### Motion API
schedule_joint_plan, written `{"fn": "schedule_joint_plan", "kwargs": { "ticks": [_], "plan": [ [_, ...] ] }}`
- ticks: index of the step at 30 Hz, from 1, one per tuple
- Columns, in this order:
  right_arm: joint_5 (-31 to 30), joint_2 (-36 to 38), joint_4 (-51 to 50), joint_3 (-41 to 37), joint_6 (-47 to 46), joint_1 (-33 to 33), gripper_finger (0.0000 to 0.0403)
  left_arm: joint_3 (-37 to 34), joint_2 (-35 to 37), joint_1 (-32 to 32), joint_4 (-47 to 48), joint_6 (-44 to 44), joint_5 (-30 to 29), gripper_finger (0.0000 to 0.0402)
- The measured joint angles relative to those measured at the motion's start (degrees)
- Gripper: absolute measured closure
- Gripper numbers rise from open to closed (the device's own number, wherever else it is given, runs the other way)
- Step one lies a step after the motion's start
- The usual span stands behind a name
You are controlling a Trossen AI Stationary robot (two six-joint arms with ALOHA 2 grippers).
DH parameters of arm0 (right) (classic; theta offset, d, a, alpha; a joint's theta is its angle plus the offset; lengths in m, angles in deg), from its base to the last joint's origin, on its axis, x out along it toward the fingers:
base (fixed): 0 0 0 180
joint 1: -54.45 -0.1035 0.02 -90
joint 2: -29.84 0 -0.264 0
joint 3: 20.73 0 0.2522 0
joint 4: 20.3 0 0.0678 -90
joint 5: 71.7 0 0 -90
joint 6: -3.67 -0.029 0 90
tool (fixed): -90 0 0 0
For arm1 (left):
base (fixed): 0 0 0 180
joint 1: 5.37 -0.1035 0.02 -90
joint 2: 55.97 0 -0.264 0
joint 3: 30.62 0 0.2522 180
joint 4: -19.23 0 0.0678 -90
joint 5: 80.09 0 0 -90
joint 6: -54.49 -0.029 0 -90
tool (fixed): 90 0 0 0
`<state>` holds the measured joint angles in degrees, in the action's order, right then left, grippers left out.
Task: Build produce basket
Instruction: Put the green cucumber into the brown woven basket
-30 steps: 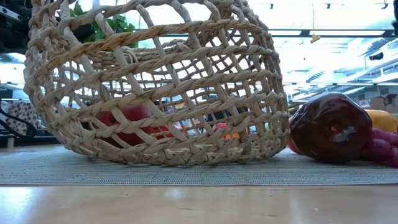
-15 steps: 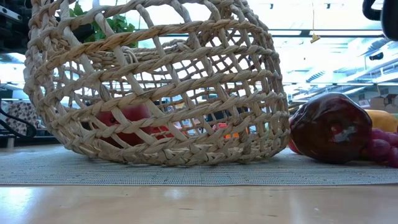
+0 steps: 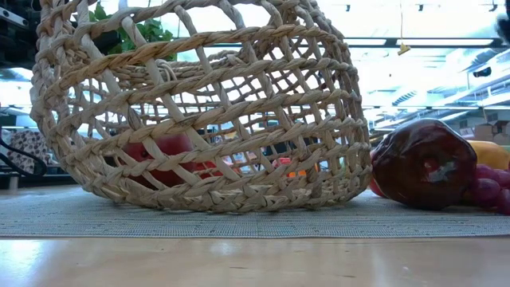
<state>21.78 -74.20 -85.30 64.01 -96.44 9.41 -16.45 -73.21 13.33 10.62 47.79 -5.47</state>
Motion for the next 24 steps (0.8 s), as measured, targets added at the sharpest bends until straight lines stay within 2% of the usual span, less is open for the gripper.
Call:
{"fn": "schedule_joint_plan", "kwargs": {
  "ticks": [4,9,13,17,24],
  "plan": [
    [-11.57,5.78,0.57,0.04,9.39,0.0,0.0244,0.01,-0.01,0.0,0.0,0.0,0.0,0.0368],
    [-26.59,10.9,-1.23,0.07,26.64,2.34,0.0243,0.0,-0.01,0.01,0.0,0.0,0.0,0.0367],
    [-32.31,14.12,-4.37,0.07,42.02,6.24,0.0242,0.0,-0.02,0.0,0.0,0.0,0.0,0.0373],
    [-38.47,18.0,-3.31,0.07,60.85,10.36,0.0242,0.01,-0.01,0.01,-0.01,0.0,0.0,0.0373],
    [-47.67,24.19,7.58,0.07,99.93,15.78,0.0241,0.02,0.0,0.02,-0.01,0.0,0.0,0.0366]
  ]
}}
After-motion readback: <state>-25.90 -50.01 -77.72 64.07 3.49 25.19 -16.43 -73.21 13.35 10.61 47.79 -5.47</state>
